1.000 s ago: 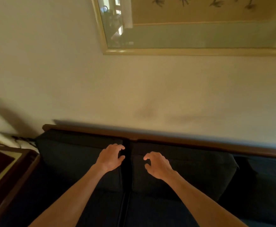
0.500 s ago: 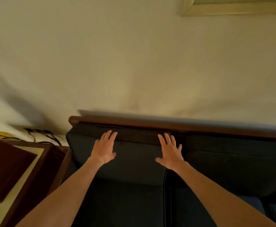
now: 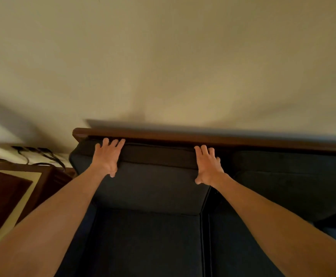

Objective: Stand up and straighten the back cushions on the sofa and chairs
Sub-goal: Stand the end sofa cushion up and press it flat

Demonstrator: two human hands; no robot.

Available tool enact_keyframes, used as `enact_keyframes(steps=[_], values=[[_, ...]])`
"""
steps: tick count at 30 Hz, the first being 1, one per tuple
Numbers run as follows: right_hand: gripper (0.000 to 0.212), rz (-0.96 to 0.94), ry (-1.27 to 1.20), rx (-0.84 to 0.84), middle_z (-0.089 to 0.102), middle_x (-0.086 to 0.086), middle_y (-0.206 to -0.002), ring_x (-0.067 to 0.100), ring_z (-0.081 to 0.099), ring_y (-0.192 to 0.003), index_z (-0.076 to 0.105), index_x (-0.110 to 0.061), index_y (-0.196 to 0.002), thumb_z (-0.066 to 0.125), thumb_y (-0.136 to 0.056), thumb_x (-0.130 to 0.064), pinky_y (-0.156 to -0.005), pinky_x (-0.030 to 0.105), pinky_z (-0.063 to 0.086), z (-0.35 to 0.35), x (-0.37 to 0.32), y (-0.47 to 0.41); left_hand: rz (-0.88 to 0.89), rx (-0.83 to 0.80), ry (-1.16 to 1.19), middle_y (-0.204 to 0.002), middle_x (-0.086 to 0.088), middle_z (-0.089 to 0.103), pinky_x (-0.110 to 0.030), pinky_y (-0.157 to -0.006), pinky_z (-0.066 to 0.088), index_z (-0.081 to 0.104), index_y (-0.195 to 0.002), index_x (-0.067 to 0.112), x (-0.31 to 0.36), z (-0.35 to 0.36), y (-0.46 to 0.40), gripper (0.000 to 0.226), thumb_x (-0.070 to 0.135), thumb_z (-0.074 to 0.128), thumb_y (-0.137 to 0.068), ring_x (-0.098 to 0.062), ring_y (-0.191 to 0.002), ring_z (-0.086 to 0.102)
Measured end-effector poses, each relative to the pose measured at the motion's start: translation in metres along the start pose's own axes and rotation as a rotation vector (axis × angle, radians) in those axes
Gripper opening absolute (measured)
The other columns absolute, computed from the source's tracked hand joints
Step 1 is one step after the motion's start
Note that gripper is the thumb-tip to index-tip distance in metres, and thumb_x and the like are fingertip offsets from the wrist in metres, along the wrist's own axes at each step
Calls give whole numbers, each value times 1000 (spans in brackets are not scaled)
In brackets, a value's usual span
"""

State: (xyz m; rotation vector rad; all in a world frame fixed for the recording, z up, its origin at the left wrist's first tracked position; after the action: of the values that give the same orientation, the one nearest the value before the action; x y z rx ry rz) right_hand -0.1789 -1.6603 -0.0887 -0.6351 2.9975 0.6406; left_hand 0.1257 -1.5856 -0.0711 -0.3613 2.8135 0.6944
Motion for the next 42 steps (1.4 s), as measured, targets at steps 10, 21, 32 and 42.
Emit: enact_keyframes(steps=[10,21,32,42], values=[[102,-12,-34,142,31,5,-140,31,30,-131,31,-14,-140,90,-60,-36,-86,39,54,2,23,19,38,142,-40,-116,6,55,-51,-95,38,46,-128,22,9,-17,24,78,30,83,-59,-24,-120,44],[124,-152,61,242,-7,9,-164,33,-11,-150,-9,-12,-155,83,-72,-25,-118,61,0,2,-47,30,32,151,191,-158,-12,9,-56,-114,24,5,-153,18,40,-17,16,122,34,86,-64,-35,-146,12],[83,-177,29,275,-3,2,-165,19,-3,-151,-1,-16,-156,41,-97,-55,-123,43,3,26,-33,13,25,235,295,-164,0,-9,-39,-122,2,-8,-155,17,27,27,20,123,33,80,-71,-17,-150,-7],[86,17,16,10,-18,6,-163,23,-13,-150,-10,-11,-154,41,-98,-53,-122,46,1,22,14,17,-367,-61,269,-163,-12,-7,-50,-121,1,-7,-154,8,-101,59,28,110,38,69,-81,-28,-150,-9]])
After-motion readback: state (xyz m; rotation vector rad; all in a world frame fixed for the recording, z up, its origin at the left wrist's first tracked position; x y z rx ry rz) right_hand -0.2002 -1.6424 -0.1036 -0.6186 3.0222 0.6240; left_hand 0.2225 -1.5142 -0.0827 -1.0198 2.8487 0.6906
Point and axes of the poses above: each hand's wrist, its own y-axis away from the middle knuckle, its own z-axis out of the palm, x = y × z, the point moved 9 cm from there along -y, towards the middle knuckle
